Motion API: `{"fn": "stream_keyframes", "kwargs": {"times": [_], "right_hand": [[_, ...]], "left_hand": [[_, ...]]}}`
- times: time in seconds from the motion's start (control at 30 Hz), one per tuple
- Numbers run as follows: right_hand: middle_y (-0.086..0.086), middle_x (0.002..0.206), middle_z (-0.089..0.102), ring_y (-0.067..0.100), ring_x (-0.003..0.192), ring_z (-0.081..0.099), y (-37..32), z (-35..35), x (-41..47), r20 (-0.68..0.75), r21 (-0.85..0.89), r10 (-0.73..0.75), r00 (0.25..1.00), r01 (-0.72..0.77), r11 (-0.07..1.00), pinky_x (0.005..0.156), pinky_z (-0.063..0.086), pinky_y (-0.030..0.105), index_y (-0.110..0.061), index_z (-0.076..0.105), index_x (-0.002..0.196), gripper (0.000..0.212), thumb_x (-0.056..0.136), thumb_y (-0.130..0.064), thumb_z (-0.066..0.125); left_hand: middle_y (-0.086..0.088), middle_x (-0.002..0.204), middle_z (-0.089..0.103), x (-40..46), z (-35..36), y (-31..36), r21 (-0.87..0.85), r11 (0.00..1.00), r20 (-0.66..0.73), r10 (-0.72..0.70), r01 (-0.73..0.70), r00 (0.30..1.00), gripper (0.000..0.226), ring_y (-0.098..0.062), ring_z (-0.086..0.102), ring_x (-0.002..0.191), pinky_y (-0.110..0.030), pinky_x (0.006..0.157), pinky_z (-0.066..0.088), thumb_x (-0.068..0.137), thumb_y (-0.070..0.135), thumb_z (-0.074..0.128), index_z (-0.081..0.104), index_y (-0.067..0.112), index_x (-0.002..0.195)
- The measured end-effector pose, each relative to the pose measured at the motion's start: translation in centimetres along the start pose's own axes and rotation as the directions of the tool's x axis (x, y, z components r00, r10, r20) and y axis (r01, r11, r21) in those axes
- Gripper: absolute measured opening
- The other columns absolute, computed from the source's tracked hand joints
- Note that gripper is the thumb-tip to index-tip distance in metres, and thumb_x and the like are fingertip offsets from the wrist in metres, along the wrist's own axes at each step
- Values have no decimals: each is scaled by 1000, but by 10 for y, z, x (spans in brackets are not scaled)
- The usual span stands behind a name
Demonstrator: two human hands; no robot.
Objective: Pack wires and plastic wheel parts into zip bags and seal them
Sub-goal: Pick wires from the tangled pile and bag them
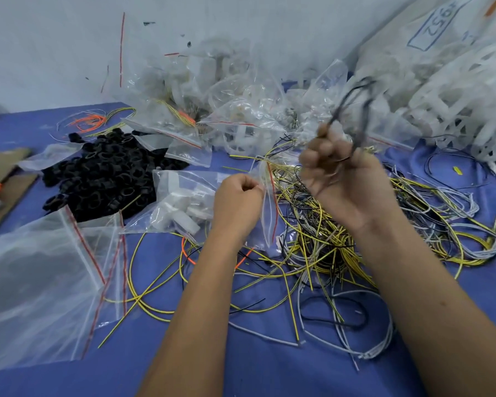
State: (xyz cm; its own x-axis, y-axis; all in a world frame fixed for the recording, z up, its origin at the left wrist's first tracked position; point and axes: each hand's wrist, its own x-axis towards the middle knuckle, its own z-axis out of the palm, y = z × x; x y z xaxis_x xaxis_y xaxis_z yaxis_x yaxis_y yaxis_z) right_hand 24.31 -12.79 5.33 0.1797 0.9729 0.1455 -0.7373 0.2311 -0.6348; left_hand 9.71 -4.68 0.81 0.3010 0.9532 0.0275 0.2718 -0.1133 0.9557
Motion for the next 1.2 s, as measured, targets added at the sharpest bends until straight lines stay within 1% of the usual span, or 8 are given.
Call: {"fn": "stream_keyframes", "kwargs": {"times": [0.17,0.37,0.6,0.7,0.77,0.97,1.1,1.2], "right_hand": [[4,77,71,17,76,69,39,1,4,-144,-448,104,984,-159,880,79,61,30,-10,72,84,25,99,-3,54],[9,91,72,21,78,70,43,-11,8,-325,-529,92,941,-262,807,92,56,41,-5,64,90,17,100,2,53],[15,77,68,16,59,72,42,-7,4,-390,-722,-86,917,-246,646,51,56,23,0,67,86,18,99,0,55],[6,66,72,24,59,74,33,-10,2,-299,-877,-246,922,-164,452,54,62,40,-8,70,87,17,98,-4,58],[1,64,72,10,51,69,24,-13,2,-109,-979,-327,939,-44,199,51,57,29,-13,72,86,17,96,-6,60],[0,67,72,13,60,67,32,-3,-1,190,-973,-189,963,160,-165,60,53,30,-13,75,86,15,92,-7,62],[9,58,63,22,55,61,39,-1,3,96,-993,-247,964,74,-94,52,49,39,-9,66,69,22,89,-7,57],[15,58,62,18,41,52,42,-4,6,-208,-901,-246,947,-88,426,40,44,30,0,70,77,22,92,0,55]], "left_hand": [[-21,76,63,3,-3,2,-177,983,-78,42,-55,996,11,-28,53,75,-44,73,48,82,15,60,59,16,72],[9,49,48,3,-19,10,-322,930,-87,156,-176,984,29,-5,39,41,-18,43,32,98,2,56,57,17,74],[1,62,48,1,-32,13,-279,887,-277,292,-368,915,13,-18,39,58,-30,58,34,87,17,60,57,17,74],[10,63,55,-1,-28,12,-137,897,-267,374,-419,888,13,-9,48,58,-26,60,41,86,14,62,60,20,74],[12,65,59,-2,-22,12,-42,900,-243,412,-434,878,17,-4,52,60,-22,61,44,87,10,63,61,22,75],[4,65,62,-6,-9,10,121,873,-130,485,-472,865,8,-14,58,60,-39,60,52,86,17,64,64,17,77],[3,60,61,-11,0,14,193,816,-68,565,-545,822,6,-20,58,56,-43,57,52,82,18,62,64,15,77],[1,59,61,-14,3,17,167,810,-36,574,-562,818,7,-22,60,55,-42,54,52,83,18,64,64,15,76]]}}
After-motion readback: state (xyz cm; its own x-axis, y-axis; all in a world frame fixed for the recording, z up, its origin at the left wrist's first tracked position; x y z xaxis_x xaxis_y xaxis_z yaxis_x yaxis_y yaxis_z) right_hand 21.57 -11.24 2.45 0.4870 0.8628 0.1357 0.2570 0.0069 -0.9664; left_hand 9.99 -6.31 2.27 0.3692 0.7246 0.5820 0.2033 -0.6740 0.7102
